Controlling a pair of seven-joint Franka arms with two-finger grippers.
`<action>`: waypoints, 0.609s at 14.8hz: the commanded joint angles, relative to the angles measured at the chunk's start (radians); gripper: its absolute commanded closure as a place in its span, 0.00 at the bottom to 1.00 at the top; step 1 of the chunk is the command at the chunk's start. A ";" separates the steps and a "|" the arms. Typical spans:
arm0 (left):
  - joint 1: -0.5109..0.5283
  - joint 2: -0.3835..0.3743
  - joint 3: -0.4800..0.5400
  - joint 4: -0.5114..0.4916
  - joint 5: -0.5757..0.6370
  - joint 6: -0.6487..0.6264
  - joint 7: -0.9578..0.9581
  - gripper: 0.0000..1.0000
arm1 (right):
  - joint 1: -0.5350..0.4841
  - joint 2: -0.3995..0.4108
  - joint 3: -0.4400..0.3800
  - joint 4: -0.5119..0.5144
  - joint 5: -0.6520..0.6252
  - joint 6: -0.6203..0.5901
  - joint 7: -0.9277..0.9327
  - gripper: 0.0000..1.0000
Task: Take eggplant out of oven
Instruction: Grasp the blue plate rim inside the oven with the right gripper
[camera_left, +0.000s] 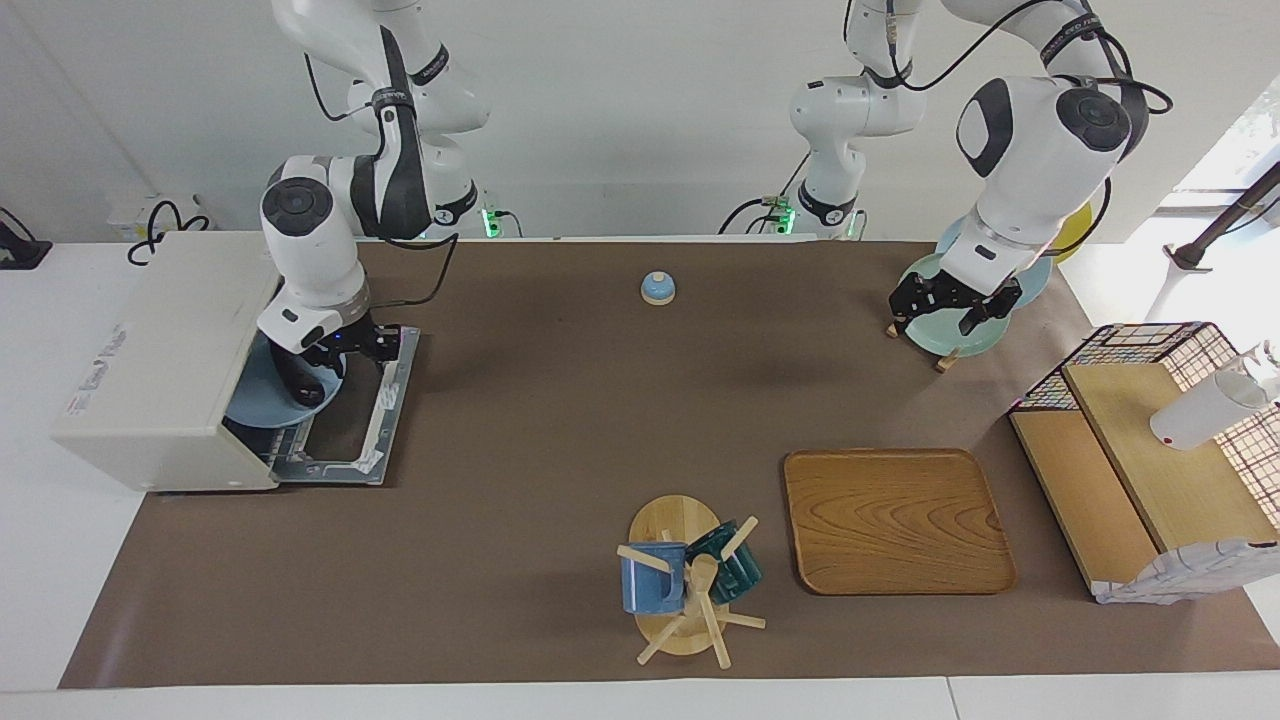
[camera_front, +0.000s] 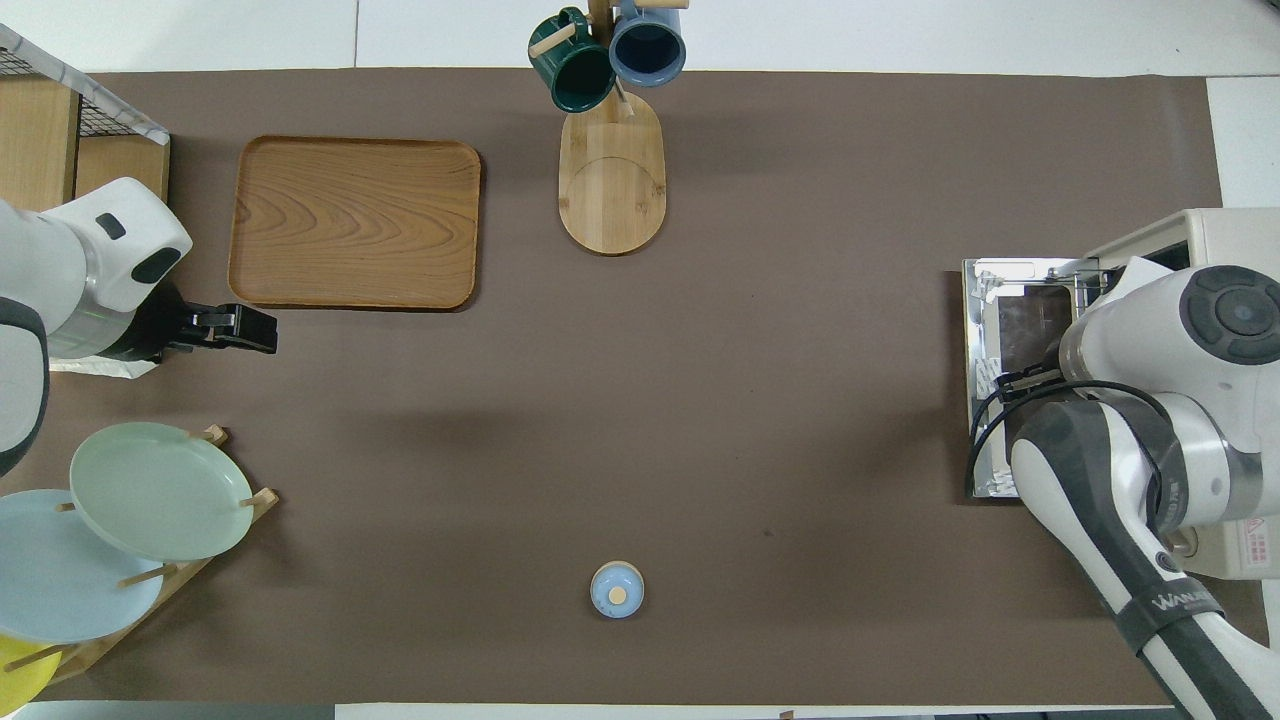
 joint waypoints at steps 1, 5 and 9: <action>-0.009 -0.033 0.008 -0.038 -0.016 0.026 -0.003 1.00 | -0.016 -0.022 0.004 -0.023 -0.026 0.016 -0.033 0.41; -0.008 -0.033 0.008 -0.035 -0.020 0.024 -0.002 1.00 | -0.004 -0.007 0.004 0.033 -0.026 -0.054 -0.033 0.41; -0.009 -0.032 0.008 -0.034 -0.020 0.024 -0.002 1.00 | -0.007 -0.001 0.004 0.050 -0.026 -0.079 -0.033 0.41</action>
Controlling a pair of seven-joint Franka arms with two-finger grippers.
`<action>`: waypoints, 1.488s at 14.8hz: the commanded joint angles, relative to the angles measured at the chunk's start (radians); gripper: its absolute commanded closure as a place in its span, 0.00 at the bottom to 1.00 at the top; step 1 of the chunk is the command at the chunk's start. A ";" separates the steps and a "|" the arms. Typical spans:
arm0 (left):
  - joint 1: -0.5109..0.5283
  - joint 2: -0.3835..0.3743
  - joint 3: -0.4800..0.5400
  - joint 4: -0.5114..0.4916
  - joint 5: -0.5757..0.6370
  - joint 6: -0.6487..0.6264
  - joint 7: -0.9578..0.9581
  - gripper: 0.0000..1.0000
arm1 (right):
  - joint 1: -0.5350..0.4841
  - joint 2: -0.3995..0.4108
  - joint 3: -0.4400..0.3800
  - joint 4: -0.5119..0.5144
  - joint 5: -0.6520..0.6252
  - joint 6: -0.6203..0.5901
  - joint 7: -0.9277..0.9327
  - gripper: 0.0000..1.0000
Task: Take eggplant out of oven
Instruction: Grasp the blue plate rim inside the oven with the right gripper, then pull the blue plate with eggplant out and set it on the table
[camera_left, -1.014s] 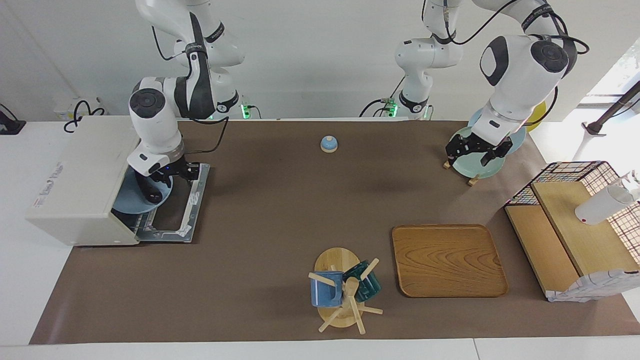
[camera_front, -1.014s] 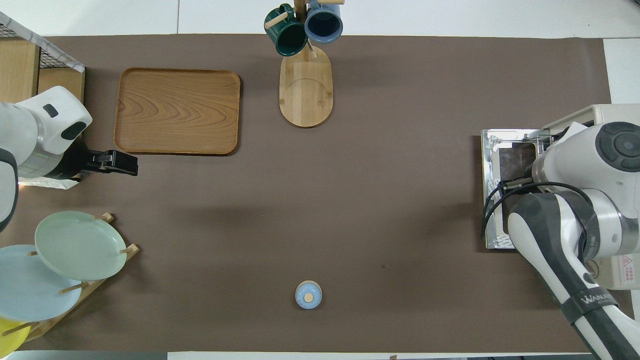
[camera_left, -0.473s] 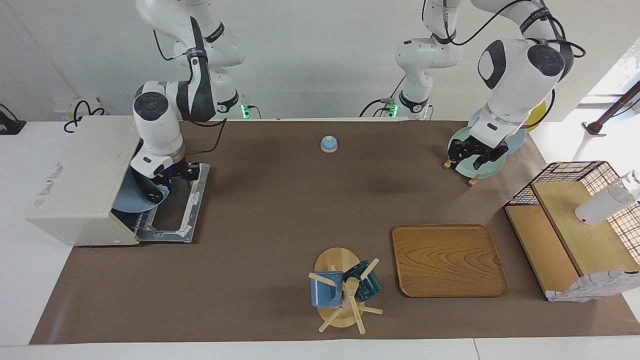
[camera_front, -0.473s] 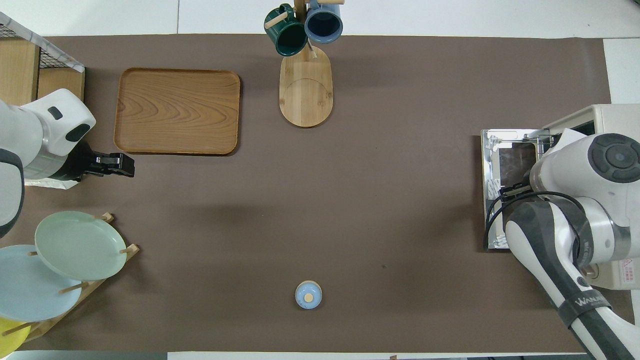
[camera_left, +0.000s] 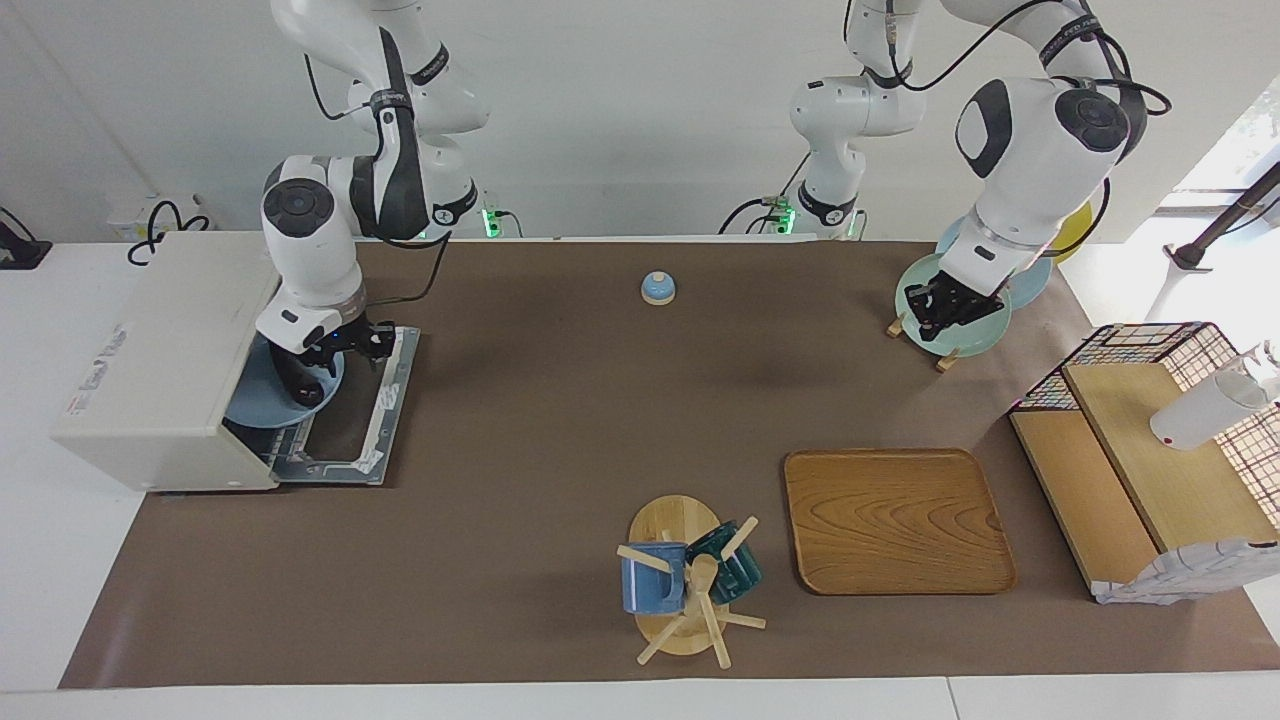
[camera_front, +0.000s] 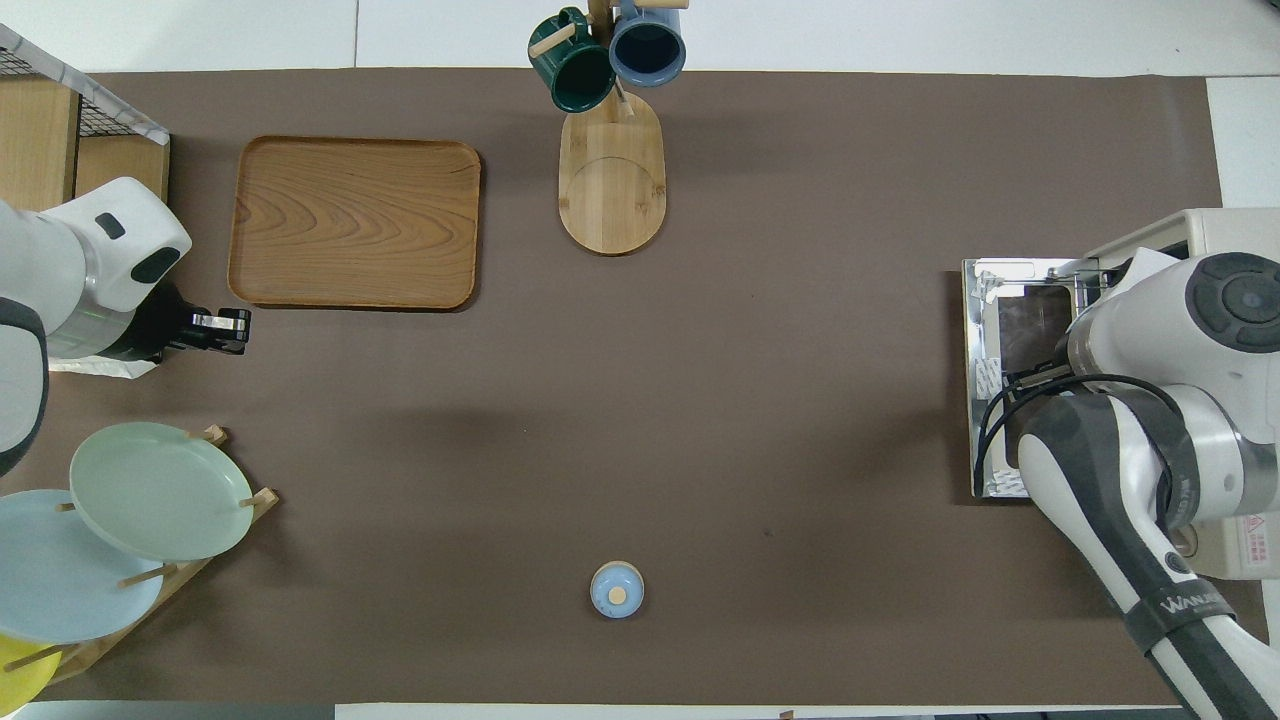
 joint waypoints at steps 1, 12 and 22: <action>-0.009 -0.031 0.008 -0.034 -0.018 0.023 0.000 1.00 | -0.011 0.003 0.003 0.010 -0.009 -0.022 -0.027 0.41; -0.011 -0.030 0.008 -0.032 -0.020 0.021 0.018 0.00 | 0.014 -0.008 0.016 -0.006 -0.009 -0.030 -0.070 1.00; -0.011 -0.027 0.008 -0.028 -0.020 0.026 0.024 0.00 | 0.580 0.159 0.026 0.328 0.038 -0.236 0.565 1.00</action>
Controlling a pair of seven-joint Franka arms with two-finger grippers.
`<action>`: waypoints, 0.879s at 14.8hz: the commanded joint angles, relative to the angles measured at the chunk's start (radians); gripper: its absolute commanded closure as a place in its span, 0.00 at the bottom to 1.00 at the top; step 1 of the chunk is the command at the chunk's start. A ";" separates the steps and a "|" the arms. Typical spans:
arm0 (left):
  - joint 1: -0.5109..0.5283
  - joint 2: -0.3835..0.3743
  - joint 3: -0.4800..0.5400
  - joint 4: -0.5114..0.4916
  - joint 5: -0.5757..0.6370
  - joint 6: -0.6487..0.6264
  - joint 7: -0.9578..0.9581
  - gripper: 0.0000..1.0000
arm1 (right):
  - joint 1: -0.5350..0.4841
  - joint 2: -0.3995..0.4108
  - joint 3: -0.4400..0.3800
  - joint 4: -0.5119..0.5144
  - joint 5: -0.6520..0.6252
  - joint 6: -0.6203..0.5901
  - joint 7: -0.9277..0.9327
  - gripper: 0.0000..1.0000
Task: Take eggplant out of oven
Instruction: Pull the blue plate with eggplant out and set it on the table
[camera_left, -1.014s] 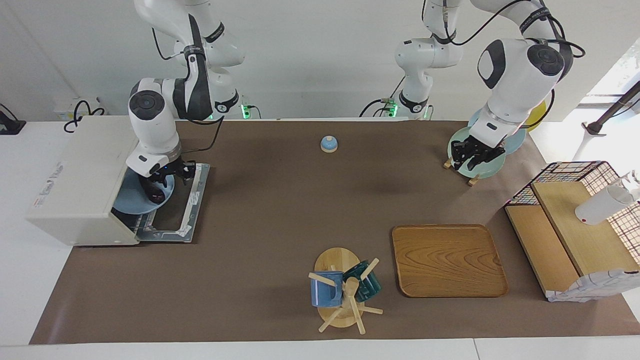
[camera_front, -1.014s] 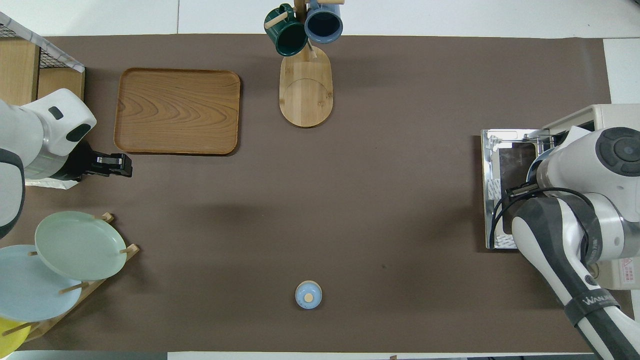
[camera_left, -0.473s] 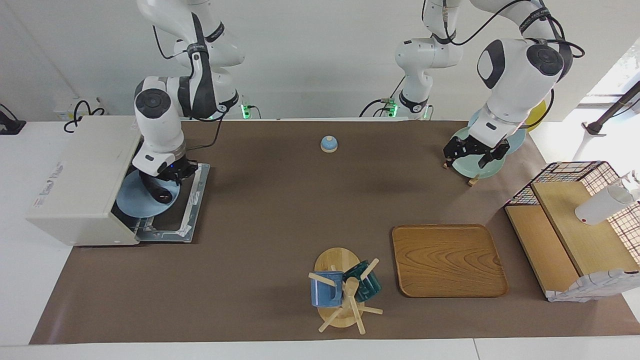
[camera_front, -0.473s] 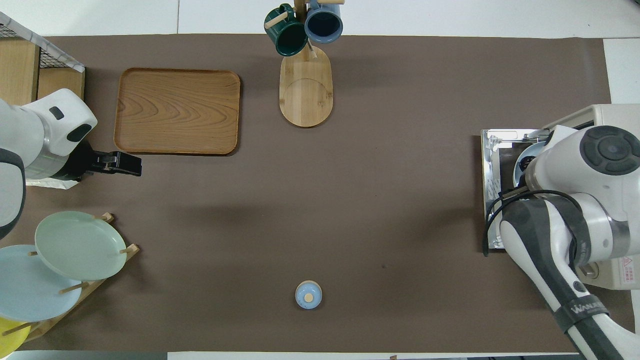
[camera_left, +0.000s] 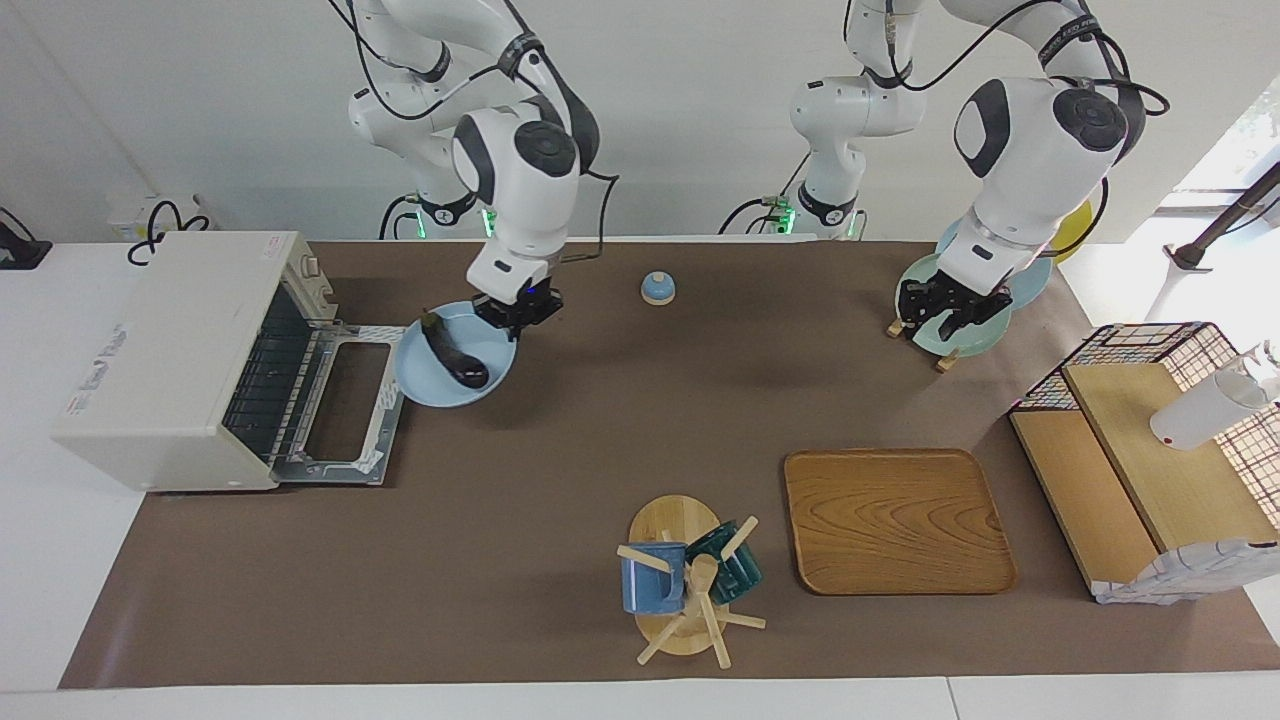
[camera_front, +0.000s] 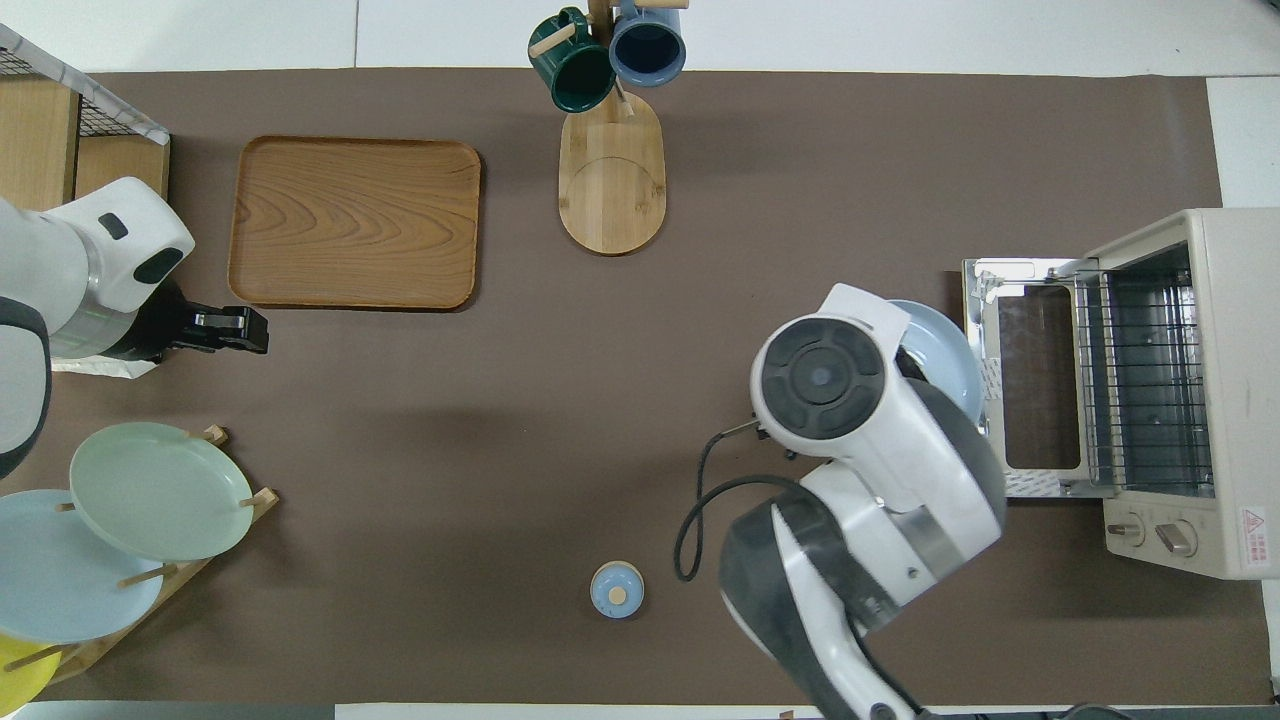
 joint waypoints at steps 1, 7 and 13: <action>-0.005 -0.027 0.008 -0.028 -0.018 0.023 0.019 0.00 | 0.055 0.110 0.006 0.165 0.076 -0.039 0.052 1.00; -0.007 -0.027 0.008 -0.028 -0.020 0.025 0.020 0.00 | 0.213 0.401 0.019 0.446 0.106 0.009 0.325 1.00; 0.002 -0.019 0.010 -0.011 -0.024 0.048 0.029 0.00 | 0.220 0.409 0.026 0.321 0.135 0.296 0.320 1.00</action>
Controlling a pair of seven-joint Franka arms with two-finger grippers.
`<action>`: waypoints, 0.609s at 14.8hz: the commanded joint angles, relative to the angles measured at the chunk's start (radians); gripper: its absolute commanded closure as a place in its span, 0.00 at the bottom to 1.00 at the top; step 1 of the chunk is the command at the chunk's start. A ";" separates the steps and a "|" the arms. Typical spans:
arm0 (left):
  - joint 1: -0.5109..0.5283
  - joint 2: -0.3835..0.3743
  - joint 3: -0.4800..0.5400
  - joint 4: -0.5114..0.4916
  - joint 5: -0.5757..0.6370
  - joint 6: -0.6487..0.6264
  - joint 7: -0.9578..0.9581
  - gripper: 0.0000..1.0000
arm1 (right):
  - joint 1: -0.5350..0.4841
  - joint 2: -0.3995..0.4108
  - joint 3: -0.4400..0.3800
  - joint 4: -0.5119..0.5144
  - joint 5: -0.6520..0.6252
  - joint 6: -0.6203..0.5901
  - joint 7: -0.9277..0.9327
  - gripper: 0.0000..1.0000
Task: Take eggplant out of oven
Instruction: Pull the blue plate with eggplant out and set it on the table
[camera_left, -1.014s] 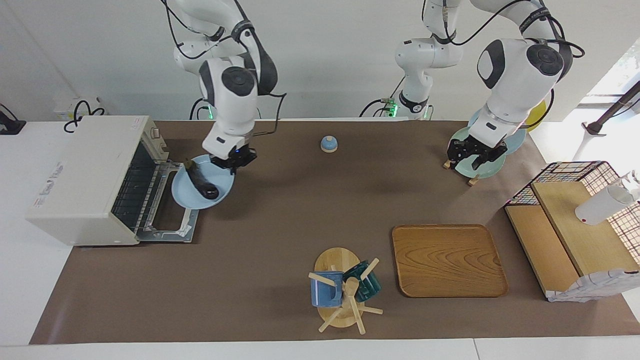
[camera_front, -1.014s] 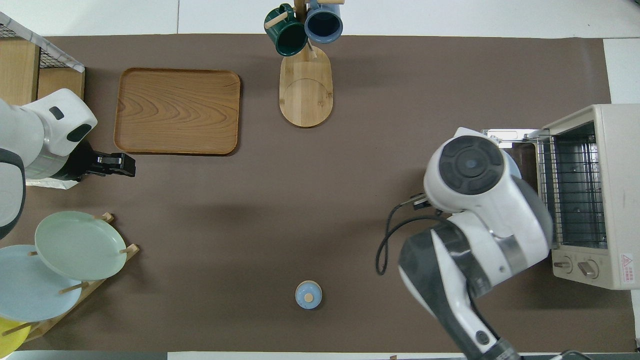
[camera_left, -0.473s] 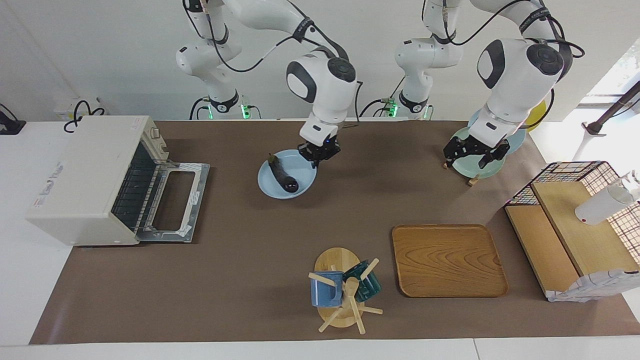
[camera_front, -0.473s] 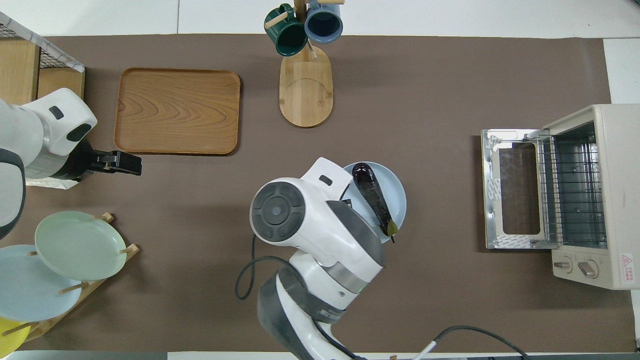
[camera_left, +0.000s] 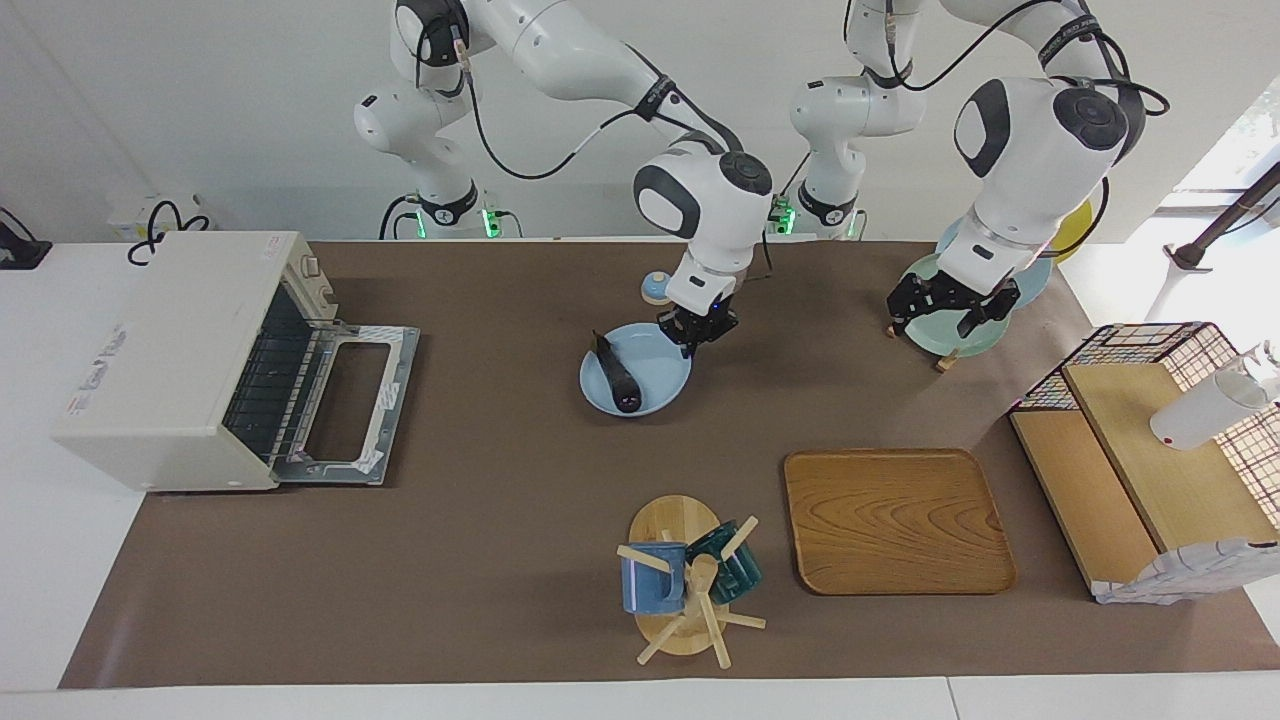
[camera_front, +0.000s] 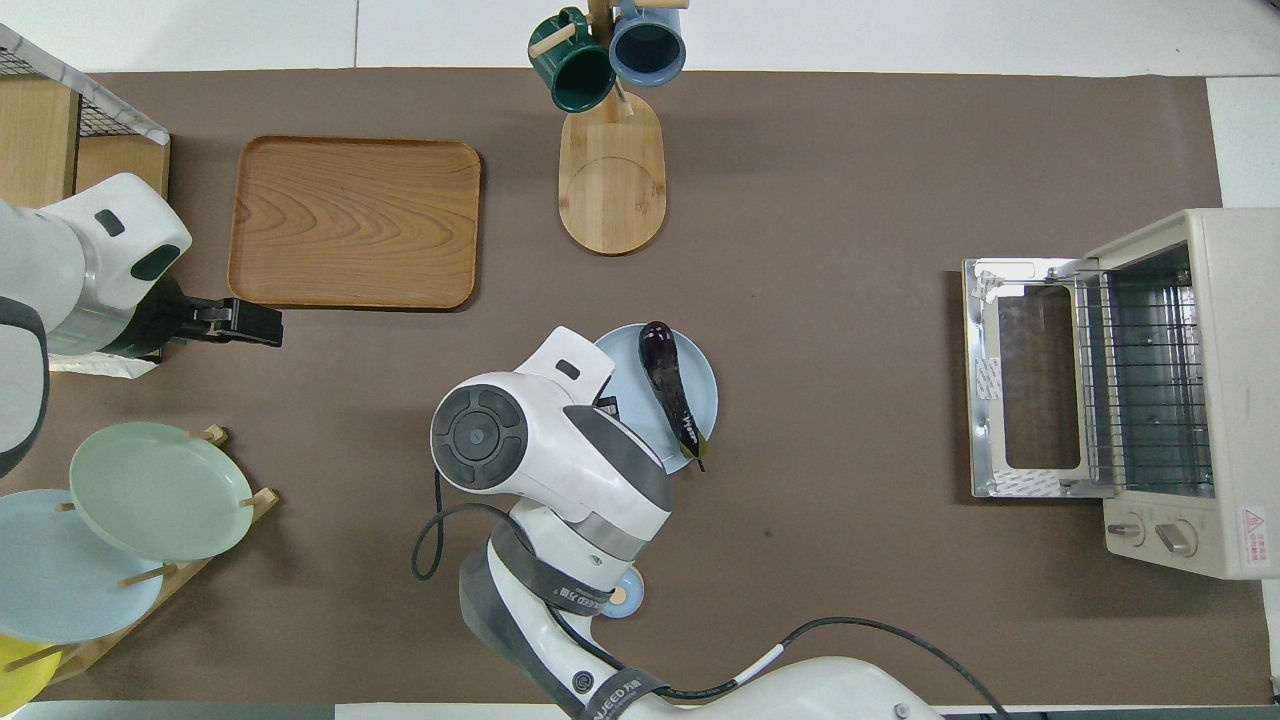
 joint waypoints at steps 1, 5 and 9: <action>0.004 -0.017 0.007 -0.005 -0.020 0.025 0.026 0.00 | -0.017 -0.018 0.012 -0.088 0.040 0.169 -0.005 1.00; 0.002 -0.016 0.007 -0.003 -0.021 0.031 0.039 0.00 | -0.035 -0.021 0.014 -0.115 0.117 0.242 -0.005 0.75; -0.007 -0.016 0.007 -0.006 -0.038 0.036 0.040 0.00 | -0.046 -0.018 0.006 0.017 0.116 0.060 -0.012 0.59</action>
